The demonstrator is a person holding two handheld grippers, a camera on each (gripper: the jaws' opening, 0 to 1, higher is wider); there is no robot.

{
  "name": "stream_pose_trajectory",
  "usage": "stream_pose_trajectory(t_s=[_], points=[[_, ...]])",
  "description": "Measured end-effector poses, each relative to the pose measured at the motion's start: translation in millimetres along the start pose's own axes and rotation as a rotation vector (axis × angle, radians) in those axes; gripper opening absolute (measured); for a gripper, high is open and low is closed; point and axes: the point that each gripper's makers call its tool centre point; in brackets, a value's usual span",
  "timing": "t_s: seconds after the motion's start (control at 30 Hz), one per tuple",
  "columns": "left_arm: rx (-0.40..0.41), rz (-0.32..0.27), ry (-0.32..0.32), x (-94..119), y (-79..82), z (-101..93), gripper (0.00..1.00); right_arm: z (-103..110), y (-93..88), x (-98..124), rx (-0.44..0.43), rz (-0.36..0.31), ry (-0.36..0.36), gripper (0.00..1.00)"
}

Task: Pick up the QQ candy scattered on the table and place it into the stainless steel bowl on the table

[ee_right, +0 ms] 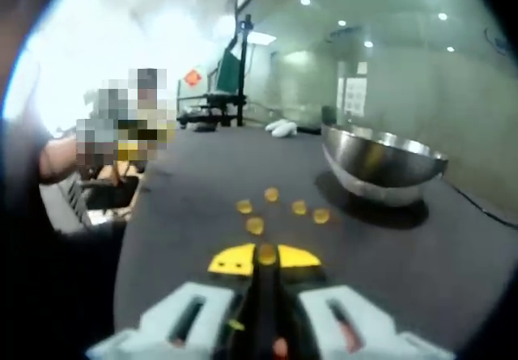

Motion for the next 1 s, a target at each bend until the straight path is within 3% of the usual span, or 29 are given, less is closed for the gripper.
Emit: stream_pose_trajectory(t_s=[0.2, 0.53, 0.7, 0.8, 0.9, 1.0], points=[[0.005, -0.013, -0.001, -1.7, 5.0, 2.7, 0.28, -24.4, 39.1, 11.3, 0.029, -0.073, -0.036, 0.10], [0.000, -0.016, -0.001, -2.2, 7.6, 4.1, 0.28, -92.0, 106.2, 15.8, 0.109, -0.161, -0.124, 0.10], [0.002, -0.012, 0.007, -1.0, 5.2, 7.5, 0.28, -144.9, 120.1, -0.9, 0.025, -0.198, -0.199, 0.10], [0.004, -0.012, 0.013, -0.7, 4.9, 9.4, 0.28, -178.8, 120.6, -14.6, -0.003, -0.182, -0.257, 0.10], [0.006, -0.014, 0.015, 0.3, 4.9, 11.0, 0.28, -194.2, 119.3, -24.4, -0.030, -0.169, -0.295, 0.10], [0.011, -0.005, 0.025, 1.2, 1.0, 15.9, 0.28, -196.1, 117.4, -31.7, -0.019, -0.159, -0.297, 0.10]])
Point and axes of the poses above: the point that each gripper's makers call its tool centre point, and the gripper's own axes: x roughly backward along the fingers, z roughly to its left, y roughly out of its top, and after that the axes turned 10 degrees about x, right-handed
